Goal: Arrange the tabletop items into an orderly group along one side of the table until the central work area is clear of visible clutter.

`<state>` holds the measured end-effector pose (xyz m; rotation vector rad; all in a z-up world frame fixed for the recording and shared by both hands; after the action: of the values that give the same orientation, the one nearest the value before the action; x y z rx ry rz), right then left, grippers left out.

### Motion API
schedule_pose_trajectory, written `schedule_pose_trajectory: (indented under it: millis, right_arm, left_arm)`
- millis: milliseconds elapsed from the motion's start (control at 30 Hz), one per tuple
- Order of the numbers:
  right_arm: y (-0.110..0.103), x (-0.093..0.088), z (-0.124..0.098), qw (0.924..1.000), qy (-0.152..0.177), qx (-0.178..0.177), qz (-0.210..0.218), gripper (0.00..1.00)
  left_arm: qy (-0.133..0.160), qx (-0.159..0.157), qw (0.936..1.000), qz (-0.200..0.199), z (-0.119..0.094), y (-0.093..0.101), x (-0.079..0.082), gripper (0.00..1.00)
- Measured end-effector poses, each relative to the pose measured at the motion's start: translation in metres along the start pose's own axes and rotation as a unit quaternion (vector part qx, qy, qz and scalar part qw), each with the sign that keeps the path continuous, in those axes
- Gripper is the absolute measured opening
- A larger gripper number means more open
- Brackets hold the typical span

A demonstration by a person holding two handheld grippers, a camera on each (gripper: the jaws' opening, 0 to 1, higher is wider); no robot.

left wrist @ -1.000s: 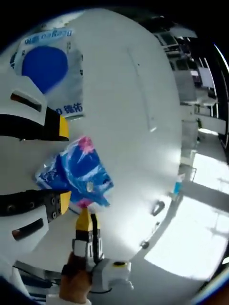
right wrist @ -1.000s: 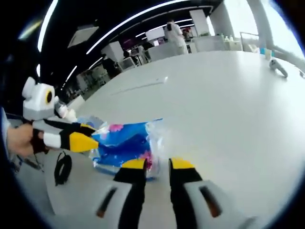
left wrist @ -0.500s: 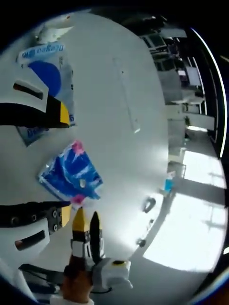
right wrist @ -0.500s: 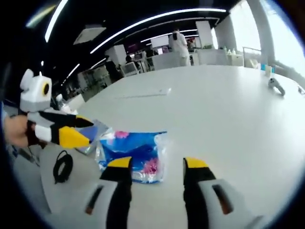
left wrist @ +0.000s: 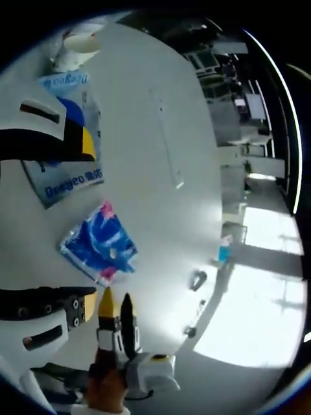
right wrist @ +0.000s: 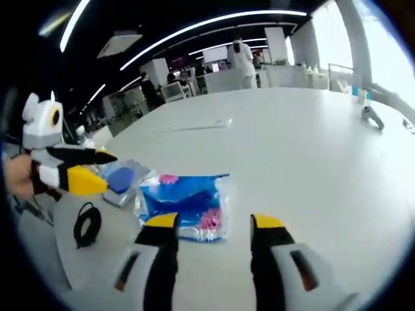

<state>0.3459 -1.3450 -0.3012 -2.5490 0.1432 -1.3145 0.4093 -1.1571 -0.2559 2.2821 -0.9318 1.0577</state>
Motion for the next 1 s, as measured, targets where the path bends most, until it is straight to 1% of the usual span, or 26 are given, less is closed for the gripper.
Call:
schedule_pose_trajectory:
  millis: [200, 400, 500, 700, 1000]
  right_arm:
    - [-0.005, 0.000, 0.000, 1.0000, 0.000, -0.005, 0.002, 0.41]
    - [-0.016, -0.001, -0.002, 1.0000, 0.001, -0.005, -0.003, 0.41]
    - [-0.022, -0.002, -0.005, 1.0000, 0.003, -0.006, -0.004, 0.41]
    - [-0.037, -0.005, -0.015, 0.9999, 0.002, -0.009, -0.007, 0.40]
    - [-0.046, -0.007, -0.014, 0.9997, -0.006, -0.015, -0.017, 0.39]
  left_arm:
    - [0.003, 0.008, 1.0000, -0.004, -0.009, -0.007, -0.004, 0.78]
    - [0.003, 0.018, 0.9998, -0.001, -0.025, -0.021, -0.007, 0.80]
    - [0.005, 0.024, 0.9997, -0.005, -0.034, -0.029, -0.009, 0.80]
    - [0.008, 0.028, 0.9995, -0.008, -0.048, -0.038, -0.015, 0.80]
    - [0.012, 0.034, 0.9992, -0.015, -0.067, -0.053, -0.025, 0.79]
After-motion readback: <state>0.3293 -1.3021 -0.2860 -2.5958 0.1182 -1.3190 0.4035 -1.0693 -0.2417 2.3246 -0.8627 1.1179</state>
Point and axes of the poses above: the point that each gripper's makers call its tool centre point, and the gripper's own axes: z roughly forward along the fingers, y roughly to its right, x roughly out of its top, the point moved 5 cm from there along -z, roughly backward along the fingers, and after that the axes turned 4 degrees about z, right-handed, at the moved point
